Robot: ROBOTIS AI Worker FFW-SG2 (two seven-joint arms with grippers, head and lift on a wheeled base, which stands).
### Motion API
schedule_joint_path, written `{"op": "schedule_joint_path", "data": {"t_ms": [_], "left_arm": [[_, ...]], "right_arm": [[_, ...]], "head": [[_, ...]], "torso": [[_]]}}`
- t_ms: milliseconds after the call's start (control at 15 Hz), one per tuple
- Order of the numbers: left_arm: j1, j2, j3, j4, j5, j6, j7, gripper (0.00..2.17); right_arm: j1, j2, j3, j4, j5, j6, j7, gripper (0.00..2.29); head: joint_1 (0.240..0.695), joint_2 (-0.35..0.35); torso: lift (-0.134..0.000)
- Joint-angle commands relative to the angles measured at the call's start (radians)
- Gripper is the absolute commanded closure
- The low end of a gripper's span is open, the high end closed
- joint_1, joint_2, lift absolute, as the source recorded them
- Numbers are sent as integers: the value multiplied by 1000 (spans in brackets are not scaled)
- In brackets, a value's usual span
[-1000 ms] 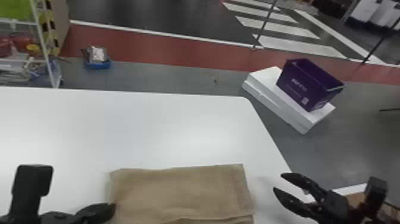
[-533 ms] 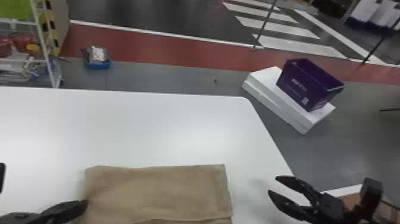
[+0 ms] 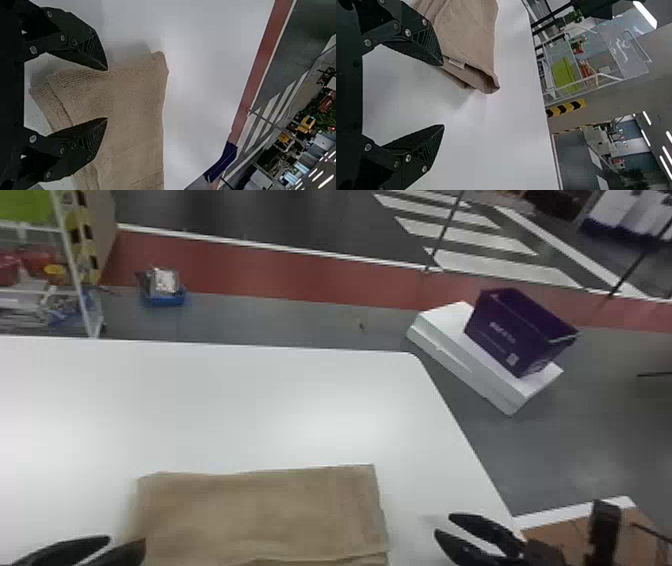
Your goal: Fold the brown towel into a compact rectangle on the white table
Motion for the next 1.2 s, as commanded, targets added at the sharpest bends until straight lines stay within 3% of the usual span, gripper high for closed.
{"op": "schedule_joint_path", "data": {"t_ms": [0,133,400,533,867,1133], "left_arm": [[22,0,34,-23,14,13,-18,33],[36,0,74,-23,42,10,-50,33],[59,2,122,-42,65,7,-83,33],[61,2,131,-42,71,0,-90,33],[73,0,126,-28,74,-33,-90,33],[76,0,125,-23,74,-33,-87,33]], "right_arm": [[19,62,5,-159,25,243,-33,390],[21,110,17,-295,58,421,-65,394],[27,110,110,-436,152,651,-225,394],[27,110,127,-453,161,725,-275,394],[-24,110,169,-447,164,752,-323,394],[-134,110,182,-363,181,820,-327,394]], "head": [[695,-350],[695,-350],[695,-343],[695,-320],[695,-304],[695,-277]], "torso": [[-123],[-123],[-123],[-123],[-123],[-123]]}}
